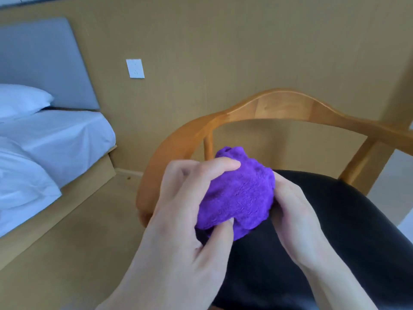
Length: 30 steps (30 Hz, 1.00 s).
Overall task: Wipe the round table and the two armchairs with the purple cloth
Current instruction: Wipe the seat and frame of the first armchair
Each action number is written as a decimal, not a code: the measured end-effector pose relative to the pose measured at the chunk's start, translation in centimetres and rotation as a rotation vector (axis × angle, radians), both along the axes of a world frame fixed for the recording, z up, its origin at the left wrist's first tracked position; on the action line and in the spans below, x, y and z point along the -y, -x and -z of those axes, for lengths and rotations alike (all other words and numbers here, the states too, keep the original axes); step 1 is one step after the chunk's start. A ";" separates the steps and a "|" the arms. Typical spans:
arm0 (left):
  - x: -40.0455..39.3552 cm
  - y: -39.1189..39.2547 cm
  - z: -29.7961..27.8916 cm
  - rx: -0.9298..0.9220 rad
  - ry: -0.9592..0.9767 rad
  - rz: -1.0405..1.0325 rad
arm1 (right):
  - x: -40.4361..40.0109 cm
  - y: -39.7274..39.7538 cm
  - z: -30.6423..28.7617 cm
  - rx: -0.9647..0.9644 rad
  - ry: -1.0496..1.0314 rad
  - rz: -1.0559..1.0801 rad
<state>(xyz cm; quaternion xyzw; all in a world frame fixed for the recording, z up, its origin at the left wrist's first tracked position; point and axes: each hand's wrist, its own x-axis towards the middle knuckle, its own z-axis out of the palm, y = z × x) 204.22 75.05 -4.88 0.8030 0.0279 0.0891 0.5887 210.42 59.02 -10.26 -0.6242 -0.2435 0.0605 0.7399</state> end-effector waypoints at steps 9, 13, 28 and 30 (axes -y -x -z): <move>-10.3 5.8 -2.0 0.310 -0.430 -0.431 | -4.4 -0.3 -4.7 0.354 0.358 0.113; -12.5 6.6 0.0 0.150 -0.582 -0.450 | -7.3 -1.1 -6.2 0.494 0.451 0.141; -13.2 -1.6 3.1 0.195 -0.595 -0.443 | -15.2 -9.5 -2.7 0.604 0.666 0.319; -13.2 -3.1 2.5 0.146 -0.703 -0.410 | -15.4 -10.9 -3.7 0.568 0.760 0.332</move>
